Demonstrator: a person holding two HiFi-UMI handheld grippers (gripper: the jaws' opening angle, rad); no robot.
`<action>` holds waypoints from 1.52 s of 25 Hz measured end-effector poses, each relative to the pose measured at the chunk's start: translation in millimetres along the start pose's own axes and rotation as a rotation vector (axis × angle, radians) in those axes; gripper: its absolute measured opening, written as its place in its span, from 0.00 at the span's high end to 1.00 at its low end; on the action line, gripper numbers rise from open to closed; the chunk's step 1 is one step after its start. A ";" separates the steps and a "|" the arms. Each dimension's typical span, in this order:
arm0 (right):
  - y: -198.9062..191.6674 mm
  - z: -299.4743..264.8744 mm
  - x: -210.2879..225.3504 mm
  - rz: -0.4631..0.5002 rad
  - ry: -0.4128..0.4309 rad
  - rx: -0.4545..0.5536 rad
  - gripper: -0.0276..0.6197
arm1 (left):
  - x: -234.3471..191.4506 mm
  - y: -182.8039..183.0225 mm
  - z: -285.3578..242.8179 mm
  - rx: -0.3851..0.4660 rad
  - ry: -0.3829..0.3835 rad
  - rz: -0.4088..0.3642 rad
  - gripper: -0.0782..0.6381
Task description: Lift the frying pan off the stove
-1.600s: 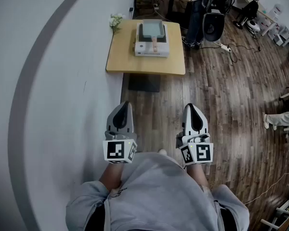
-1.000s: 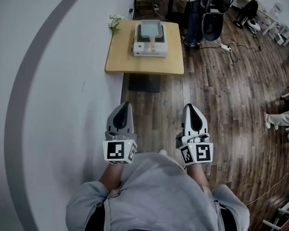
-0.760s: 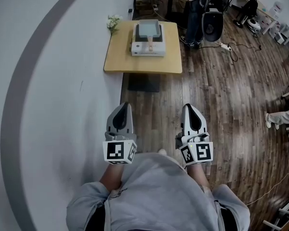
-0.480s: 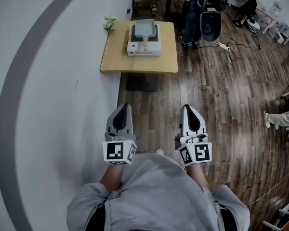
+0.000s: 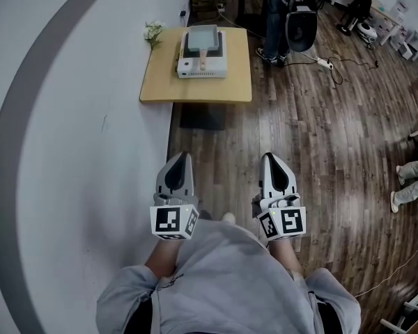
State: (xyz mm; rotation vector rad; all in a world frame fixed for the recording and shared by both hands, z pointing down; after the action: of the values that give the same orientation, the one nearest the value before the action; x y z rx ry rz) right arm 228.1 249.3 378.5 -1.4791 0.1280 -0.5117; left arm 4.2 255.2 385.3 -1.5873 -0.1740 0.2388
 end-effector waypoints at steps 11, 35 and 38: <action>-9.3 -50.2 10.2 0.035 -0.045 -0.018 0.96 | -26.5 -5.8 -59.6 0.005 -0.053 0.027 0.89; -52.4 -258.8 -38.2 0.040 -0.048 -0.052 0.96 | -197.7 -7.1 -195.9 -0.011 -0.082 0.052 0.89; -57.9 -273.6 -36.1 0.048 -0.055 -0.063 0.96 | -208.3 -15.1 -207.2 -0.032 -0.088 0.063 0.89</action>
State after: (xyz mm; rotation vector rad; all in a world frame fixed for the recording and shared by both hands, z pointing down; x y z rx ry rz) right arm 75.4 13.0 397.3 -1.5463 0.1372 -0.4315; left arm -142.5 1.8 414.0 -1.6169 -0.1973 0.3564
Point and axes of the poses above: the fingertips, and each gripper's own axes: z backward along the fingers, x to its right, y out of its top, the point moved 4 cm from there along z, backward along the fingers, and after that the axes turned 4 degrees about -z, right-handed, at the moved point
